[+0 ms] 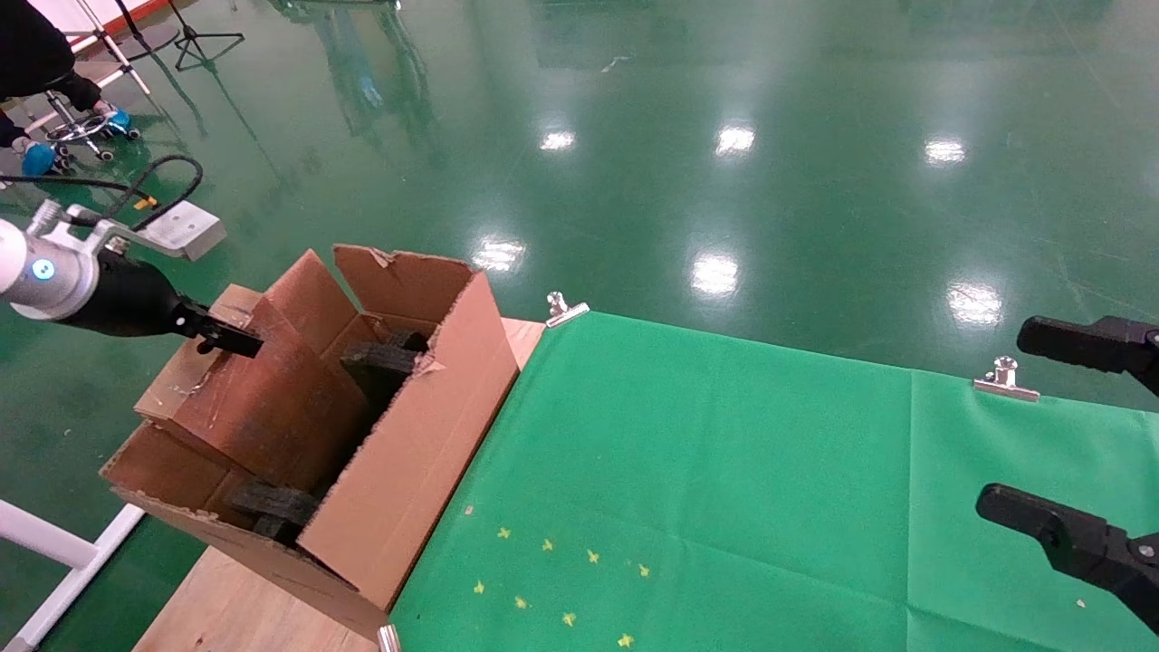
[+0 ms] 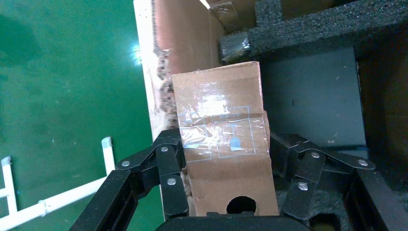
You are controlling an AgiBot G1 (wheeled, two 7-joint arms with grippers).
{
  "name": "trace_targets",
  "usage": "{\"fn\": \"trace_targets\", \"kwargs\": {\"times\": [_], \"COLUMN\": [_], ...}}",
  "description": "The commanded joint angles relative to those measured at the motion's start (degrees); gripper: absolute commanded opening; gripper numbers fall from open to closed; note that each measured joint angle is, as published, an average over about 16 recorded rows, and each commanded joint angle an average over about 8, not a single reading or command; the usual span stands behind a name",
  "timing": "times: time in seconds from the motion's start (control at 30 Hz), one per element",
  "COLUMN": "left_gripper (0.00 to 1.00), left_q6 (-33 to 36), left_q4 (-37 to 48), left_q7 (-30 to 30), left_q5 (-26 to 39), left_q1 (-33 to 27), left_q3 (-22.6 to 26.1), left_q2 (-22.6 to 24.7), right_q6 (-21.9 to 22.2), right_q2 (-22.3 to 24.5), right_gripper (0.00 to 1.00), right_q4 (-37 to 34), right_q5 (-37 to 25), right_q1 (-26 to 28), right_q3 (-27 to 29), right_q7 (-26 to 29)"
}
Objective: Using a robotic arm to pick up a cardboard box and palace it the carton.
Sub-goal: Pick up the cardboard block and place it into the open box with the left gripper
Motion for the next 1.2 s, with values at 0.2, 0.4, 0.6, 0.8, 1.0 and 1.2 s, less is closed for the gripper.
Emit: {"fn": "trace_targets", "kwargs": {"times": [0.2, 0.4, 0.6, 0.8, 1.0, 1.2], "left_gripper": [0.0, 0.0, 0.49, 1.0, 1.0, 1.0], "left_q6": [-2.38, -2.3, -3.46, -4.5, -4.16, -3.73], "left_q4": [4.82, 7.61, 8.83, 9.28, 9.11, 9.0], "left_q7": [1.71, 2.21, 3.49, 4.3, 3.99, 3.76], "left_q5": [-1.37, -2.51, -4.62, -6.29, -6.03, -5.61], "left_q1": [1.96, 4.53, 7.05, 8.08, 7.86, 7.65], "left_q3": [-0.85, -1.53, -2.96, -4.13, -3.92, -3.67], "left_q2": [1.92, 2.88, 2.58, 2.1, 2.13, 2.19], "right_q6": [0.0, 0.0, 0.01, 0.02, 0.02, 0.02], "right_q2": [0.0, 0.0, 0.0, 0.01, 0.01, 0.01], "right_gripper": [1.0, 1.0, 1.0, 1.0, 1.0, 1.0], "right_q4": [0.0, 0.0, 0.0, -0.02, -0.02, -0.01], "right_q5": [0.0, 0.0, 0.0, 0.0, 0.0, 0.0], "right_q1": [0.0, 0.0, 0.0, -0.02, -0.02, -0.01], "right_q3": [0.0, 0.0, 0.0, 0.01, 0.01, 0.01], "right_q7": [0.0, 0.0, 0.0, 0.0, 0.0, 0.0]}}
